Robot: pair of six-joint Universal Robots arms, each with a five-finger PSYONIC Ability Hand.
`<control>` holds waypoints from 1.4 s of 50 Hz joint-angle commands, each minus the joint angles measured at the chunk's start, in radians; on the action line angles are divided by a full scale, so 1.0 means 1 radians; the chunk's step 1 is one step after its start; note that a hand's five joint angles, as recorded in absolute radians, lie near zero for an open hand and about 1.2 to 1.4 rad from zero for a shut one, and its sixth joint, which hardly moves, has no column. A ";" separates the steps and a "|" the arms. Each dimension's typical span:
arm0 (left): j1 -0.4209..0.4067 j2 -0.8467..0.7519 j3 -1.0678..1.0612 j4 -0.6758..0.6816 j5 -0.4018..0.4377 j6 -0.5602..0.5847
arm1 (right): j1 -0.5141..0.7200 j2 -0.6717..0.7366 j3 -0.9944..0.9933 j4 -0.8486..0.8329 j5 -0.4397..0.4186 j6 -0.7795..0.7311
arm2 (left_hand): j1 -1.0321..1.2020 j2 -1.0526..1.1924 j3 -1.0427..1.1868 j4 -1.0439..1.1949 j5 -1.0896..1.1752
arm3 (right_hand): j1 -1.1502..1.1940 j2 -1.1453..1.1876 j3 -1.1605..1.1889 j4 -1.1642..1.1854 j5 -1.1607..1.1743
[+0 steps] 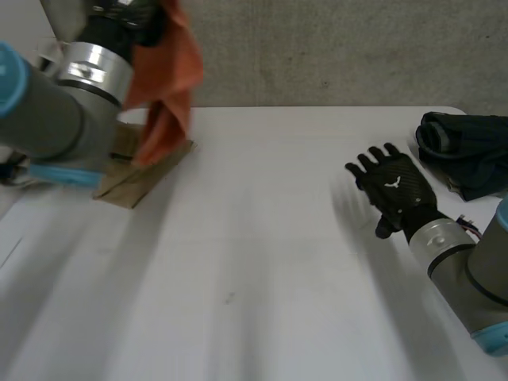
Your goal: Fold the laundry.
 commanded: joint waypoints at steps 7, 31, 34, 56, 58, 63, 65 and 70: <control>-0.269 -0.218 -0.039 -0.182 0.046 -0.323 | -0.064 -0.008 -0.028 -0.033 0.092 0.067 | 0.282 0.202 0.211 0.196 0.260 | -0.049 -0.034 -0.033 -0.040 -0.048; -0.289 0.116 -0.272 -0.447 -0.080 -0.093 | -0.057 -0.010 -0.194 0.547 0.078 0.373 | -0.769 -0.848 -0.840 -0.855 -0.791 | -0.049 -0.034 -0.033 -0.040 -0.048; -0.289 0.130 -0.298 -0.468 -0.089 -0.105 | -0.058 -0.008 -0.179 0.605 0.075 0.379 | -0.807 -0.886 -0.878 -0.893 -0.829 | -0.049 -0.034 -0.033 -0.040 -0.048; -0.375 -0.355 0.073 -0.483 -0.132 -0.086 | 0.081 0.071 -0.024 0.121 0.138 0.382 | 0.026 -0.053 -0.045 -0.060 0.004 | 0.906 0.922 0.922 0.915 0.907; -0.375 -0.358 0.067 -0.480 -0.135 -0.058 | 0.081 0.068 -0.028 0.096 0.148 0.380 | 0.281 0.202 0.210 0.195 0.259 | 1.172 1.188 1.188 1.181 1.173; -0.370 -0.284 0.029 -0.485 -0.188 -0.027 | 0.061 0.010 -0.084 0.107 0.168 0.368 | 0.282 0.202 0.211 0.196 0.260 | 1.173 1.188 1.189 1.182 1.173; -0.344 -0.168 -0.024 -0.487 -0.228 -0.026 | 0.061 -0.043 -0.099 0.140 0.164 0.347 | 0.282 0.202 0.211 0.196 0.260 | 1.173 1.188 1.189 1.182 1.173; -0.256 0.035 -0.149 -0.485 -0.235 -0.020 | -0.050 -0.156 -0.209 0.333 0.144 0.207 | 0.282 0.202 0.211 0.196 0.260 | 1.173 1.188 1.189 1.182 1.173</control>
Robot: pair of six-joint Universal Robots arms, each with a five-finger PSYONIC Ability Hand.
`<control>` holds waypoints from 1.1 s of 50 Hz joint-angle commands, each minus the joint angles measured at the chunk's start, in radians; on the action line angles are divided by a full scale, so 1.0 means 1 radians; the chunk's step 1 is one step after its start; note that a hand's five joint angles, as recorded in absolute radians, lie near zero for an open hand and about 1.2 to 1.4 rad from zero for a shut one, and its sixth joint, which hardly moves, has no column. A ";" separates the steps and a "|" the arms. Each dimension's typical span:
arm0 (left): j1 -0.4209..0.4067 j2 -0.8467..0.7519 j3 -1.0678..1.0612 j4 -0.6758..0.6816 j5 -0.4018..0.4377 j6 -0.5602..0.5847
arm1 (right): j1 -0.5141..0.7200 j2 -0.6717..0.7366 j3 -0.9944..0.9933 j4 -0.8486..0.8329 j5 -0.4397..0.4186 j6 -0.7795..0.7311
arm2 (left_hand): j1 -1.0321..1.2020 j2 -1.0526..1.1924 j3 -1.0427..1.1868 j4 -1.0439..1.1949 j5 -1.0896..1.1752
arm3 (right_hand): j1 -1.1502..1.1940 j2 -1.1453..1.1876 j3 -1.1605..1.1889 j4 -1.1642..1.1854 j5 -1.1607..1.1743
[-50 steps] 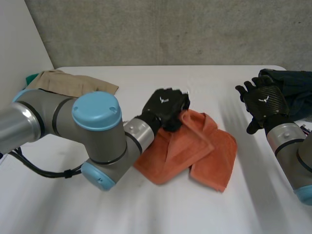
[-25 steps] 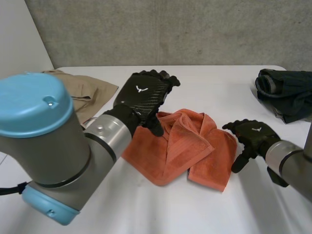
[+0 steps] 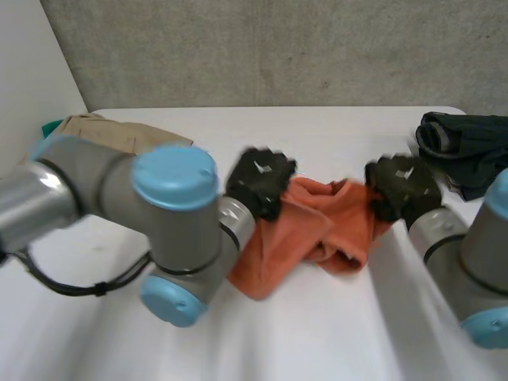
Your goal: Fold the laundry.
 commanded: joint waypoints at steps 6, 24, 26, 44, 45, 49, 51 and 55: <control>0.193 0.451 -0.281 -0.030 0.025 0.110 | -0.184 -0.155 -0.267 0.411 -0.100 -0.229 | 0.262 0.204 0.214 0.200 0.275 | 0.299 0.223 0.211 0.201 0.245; 0.331 0.228 -0.107 0.117 0.107 0.383 | -0.124 0.089 -0.598 0.507 -0.062 -0.378 | 0.262 0.204 0.214 0.200 0.275 | 0.299 0.223 0.211 0.201 0.245; 0.334 0.196 -0.008 0.183 0.108 0.391 | -0.107 0.120 -0.666 0.418 -0.022 -0.357 | 0.262 0.204 0.214 0.200 0.275 | 0.299 0.223 0.211 0.201 0.245; 0.323 0.313 -0.184 0.553 0.217 0.284 | -0.063 0.129 -0.653 -0.075 0.102 -0.234 | 0.262 0.204 0.214 0.200 0.275 | 0.299 0.223 0.211 0.201 0.245; 0.320 0.321 -0.211 0.553 0.218 0.284 | -0.061 0.128 -0.642 -0.064 0.102 -0.234 | 0.262 0.204 0.214 0.200 0.275 | 0.299 0.223 0.211 0.201 0.245; 0.314 0.418 -0.339 0.552 0.218 0.279 | -0.060 0.114 -0.587 0.005 0.104 -0.233 | 0.262 0.204 0.214 0.200 0.275 | 0.299 0.223 0.211 0.201 0.245; 0.311 0.474 -0.411 0.553 0.222 0.276 | -0.061 0.085 -0.565 0.051 0.106 -0.230 | 0.262 0.204 0.214 0.200 0.275 | 0.299 0.223 0.211 0.201 0.245; 0.302 0.545 -0.503 0.553 0.234 0.255 | -0.058 0.036 -0.558 0.116 0.109 -0.228 | 0.262 0.204 0.214 0.200 0.275 | 0.299 0.223 0.211 0.201 0.245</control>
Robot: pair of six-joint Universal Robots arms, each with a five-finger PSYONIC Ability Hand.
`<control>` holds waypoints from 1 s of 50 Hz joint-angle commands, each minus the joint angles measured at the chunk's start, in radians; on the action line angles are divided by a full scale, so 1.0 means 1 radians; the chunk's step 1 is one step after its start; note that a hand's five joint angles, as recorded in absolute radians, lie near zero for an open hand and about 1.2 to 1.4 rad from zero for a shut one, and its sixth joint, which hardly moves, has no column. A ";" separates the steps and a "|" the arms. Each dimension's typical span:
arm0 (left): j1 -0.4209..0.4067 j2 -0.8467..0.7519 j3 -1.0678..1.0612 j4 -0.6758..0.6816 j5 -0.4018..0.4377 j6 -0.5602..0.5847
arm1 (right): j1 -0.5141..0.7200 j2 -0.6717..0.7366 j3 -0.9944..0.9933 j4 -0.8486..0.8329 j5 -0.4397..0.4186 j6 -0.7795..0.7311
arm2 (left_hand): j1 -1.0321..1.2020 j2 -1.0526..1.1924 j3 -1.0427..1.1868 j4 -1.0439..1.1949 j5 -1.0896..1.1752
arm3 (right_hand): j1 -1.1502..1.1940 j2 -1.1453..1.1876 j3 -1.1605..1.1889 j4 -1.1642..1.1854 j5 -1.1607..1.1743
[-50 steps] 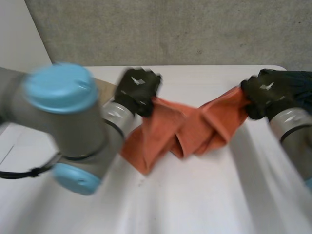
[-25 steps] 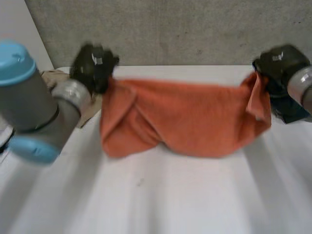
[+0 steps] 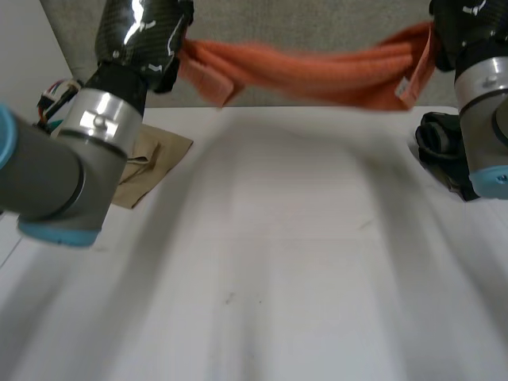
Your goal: Fold the laundry.
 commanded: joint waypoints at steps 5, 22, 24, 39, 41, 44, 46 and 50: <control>-0.032 0.150 -0.217 -0.003 0.023 -0.089 | 0.002 -0.064 0.013 0.117 0.007 0.011 | 0.262 0.197 0.202 0.196 0.275 | 0.287 0.220 0.206 0.196 0.216; -0.121 -0.082 -0.306 -0.005 0.019 -0.143 | 0.029 0.327 -0.083 0.065 0.047 0.031 | 0.262 0.197 0.202 0.196 0.275 | -0.935 -1.002 -1.016 -1.025 -1.005; -0.122 -0.080 -0.303 -0.003 0.019 -0.145 | 0.029 0.314 -0.083 0.052 0.064 0.031 | 0.262 0.197 0.202 0.196 0.275 | -0.935 -1.002 -1.016 -1.025 -1.005; -0.122 0.007 -0.303 -0.043 0.014 -0.154 | 0.018 -0.058 0.230 0.427 -0.002 0.014 | 0.262 0.197 0.202 0.196 0.275 | -0.910 -0.977 -0.991 -1.000 -0.980; -0.122 0.018 -0.303 -0.051 0.014 -0.161 | 0.017 -0.098 0.327 0.521 -0.048 0.031 | 0.262 0.197 0.202 0.196 0.275 | -0.854 -0.922 -0.936 -0.945 -0.925; -0.124 0.025 -0.303 -0.054 0.014 -0.166 | 0.015 -0.133 0.454 0.521 -0.112 0.085 | 0.262 0.197 0.202 0.196 0.275 | -0.845 -0.913 -0.927 -0.936 -0.916; -0.124 0.029 -0.303 -0.054 0.014 -0.166 | 0.017 -0.144 0.517 0.477 -0.148 0.127 | 0.262 0.197 0.202 0.196 0.275 | -0.833 -0.901 -0.915 -0.924 -0.904; -0.124 0.033 -0.303 -0.054 0.014 -0.171 | 0.018 -0.142 0.650 0.310 -0.197 0.208 | 0.262 0.197 0.202 0.196 0.275 | -0.783 -0.851 -0.865 -0.874 -0.854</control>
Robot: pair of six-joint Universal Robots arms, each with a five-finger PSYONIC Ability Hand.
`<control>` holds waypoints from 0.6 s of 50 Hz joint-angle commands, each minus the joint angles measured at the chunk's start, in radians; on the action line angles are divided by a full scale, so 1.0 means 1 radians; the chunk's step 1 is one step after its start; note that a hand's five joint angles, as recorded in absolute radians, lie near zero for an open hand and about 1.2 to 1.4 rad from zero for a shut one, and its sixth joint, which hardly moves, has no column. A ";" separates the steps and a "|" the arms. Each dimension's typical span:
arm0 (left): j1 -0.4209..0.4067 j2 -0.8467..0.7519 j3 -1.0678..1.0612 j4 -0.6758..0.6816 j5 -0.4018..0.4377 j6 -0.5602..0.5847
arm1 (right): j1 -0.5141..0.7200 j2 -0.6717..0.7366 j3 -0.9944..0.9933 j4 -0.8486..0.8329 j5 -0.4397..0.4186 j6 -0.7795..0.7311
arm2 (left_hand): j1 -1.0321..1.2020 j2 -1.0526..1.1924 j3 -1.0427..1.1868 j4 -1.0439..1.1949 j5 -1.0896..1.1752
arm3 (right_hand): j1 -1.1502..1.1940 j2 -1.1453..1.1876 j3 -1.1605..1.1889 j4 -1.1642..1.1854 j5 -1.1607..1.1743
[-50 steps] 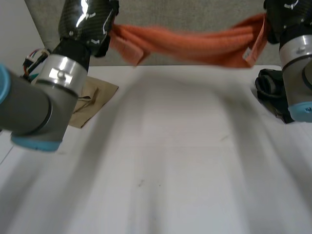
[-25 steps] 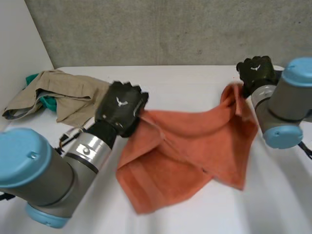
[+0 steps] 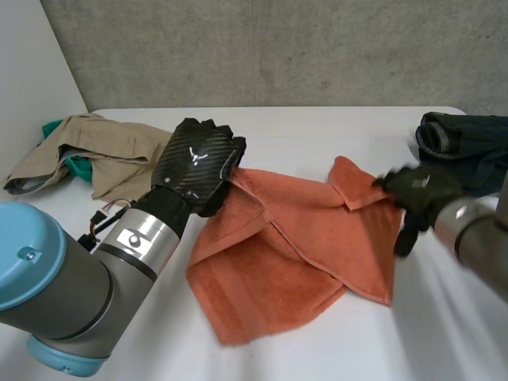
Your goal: Fold the laundry.
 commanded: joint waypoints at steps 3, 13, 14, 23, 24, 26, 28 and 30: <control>-0.002 0.011 0.002 -0.003 0.000 -0.020 | 0.007 -0.009 0.298 -0.314 -0.110 0.163 | 0.262 0.196 0.201 0.196 0.275 | 0.143 0.158 0.160 0.155 0.145; -0.002 0.011 0.003 -0.003 0.000 -0.035 | 0.050 0.147 0.284 -0.497 -0.104 0.152 | 0.262 0.196 0.201 0.196 0.275 | 0.272 0.287 0.289 0.284 0.275; -0.002 0.011 0.003 -0.003 0.000 -0.035 | 0.053 0.161 0.271 -0.515 -0.104 0.151 | 0.262 0.196 0.201 0.196 0.275 | 0.345 0.360 0.362 0.357 0.347; 0.001 0.043 0.000 -0.029 0.001 -0.031 | 0.040 0.171 0.215 -0.584 -0.052 0.143 | 0.262 0.196 0.201 0.196 0.275 | 1.166 1.182 1.183 1.179 1.169; 0.002 0.050 0.000 -0.035 0.001 -0.031 | 0.039 0.132 0.209 -0.580 -0.041 0.140 | 0.262 0.196 0.201 0.196 0.275 | 1.166 1.182 1.183 1.179 1.169; 0.007 0.067 0.002 -0.050 0.001 -0.029 | 0.040 0.019 0.188 -0.558 -0.030 0.123 | 0.262 0.196 0.201 0.196 0.275 | 1.166 1.182 1.183 1.179 1.169; 0.024 0.098 0.005 -0.078 0.003 -0.026 | 0.040 -0.059 0.168 -0.511 -0.030 0.090 | 0.262 0.196 0.201 0.196 0.275 | 1.166 1.182 1.183 1.179 1.169; 0.045 0.121 0.006 -0.099 0.006 -0.024 | 0.033 -0.142 0.128 -0.390 -0.041 0.026 | 0.262 0.196 0.201 0.196 0.275 | 1.166 1.182 1.183 1.179 1.169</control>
